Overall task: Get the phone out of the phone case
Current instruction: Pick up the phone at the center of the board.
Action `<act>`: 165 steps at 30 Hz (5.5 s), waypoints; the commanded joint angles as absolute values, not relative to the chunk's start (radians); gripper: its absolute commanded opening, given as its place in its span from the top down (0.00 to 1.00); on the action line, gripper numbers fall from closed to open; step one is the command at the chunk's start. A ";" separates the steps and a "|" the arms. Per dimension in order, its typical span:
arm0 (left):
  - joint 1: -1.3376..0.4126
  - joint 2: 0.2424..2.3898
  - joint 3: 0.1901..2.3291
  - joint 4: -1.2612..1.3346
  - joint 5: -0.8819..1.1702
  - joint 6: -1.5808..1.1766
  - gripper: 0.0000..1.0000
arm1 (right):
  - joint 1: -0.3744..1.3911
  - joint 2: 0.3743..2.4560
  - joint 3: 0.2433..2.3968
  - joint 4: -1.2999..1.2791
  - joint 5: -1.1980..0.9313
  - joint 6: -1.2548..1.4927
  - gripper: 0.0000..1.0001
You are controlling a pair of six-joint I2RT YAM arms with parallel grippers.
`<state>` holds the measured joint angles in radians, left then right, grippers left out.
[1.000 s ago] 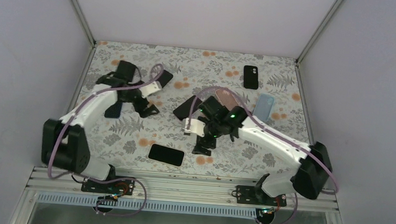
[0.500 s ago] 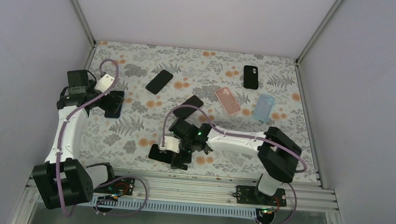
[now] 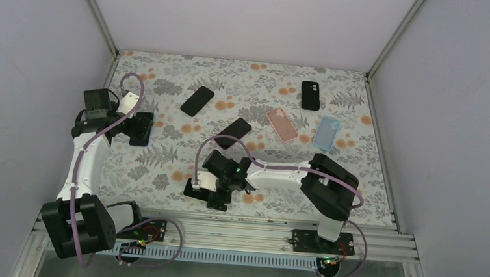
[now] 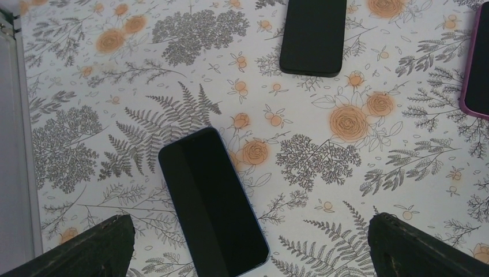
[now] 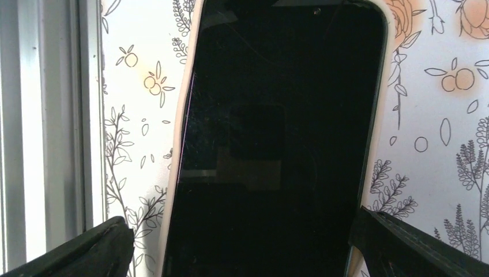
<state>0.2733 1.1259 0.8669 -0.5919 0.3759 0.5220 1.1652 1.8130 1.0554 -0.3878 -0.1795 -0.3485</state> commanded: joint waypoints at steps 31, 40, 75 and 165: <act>0.303 1.122 0.780 -0.488 0.468 0.520 0.00 | 1.157 1.796 1.031 -0.422 -0.087 -0.600 0.00; 0.311 1.126 0.768 -0.496 0.504 0.551 0.00 | 1.088 1.856 1.104 -0.485 -0.160 -0.659 0.00; 0.369 1.231 0.733 -0.460 0.580 0.620 0.00 | 1.036 1.939 1.286 -0.647 -0.225 -0.860 0.00; 0.120 1.978 1.469 -1.358 1.287 0.941 0.98 | 0.913 1.996 1.728 -0.481 0.008 -0.626 0.30</act>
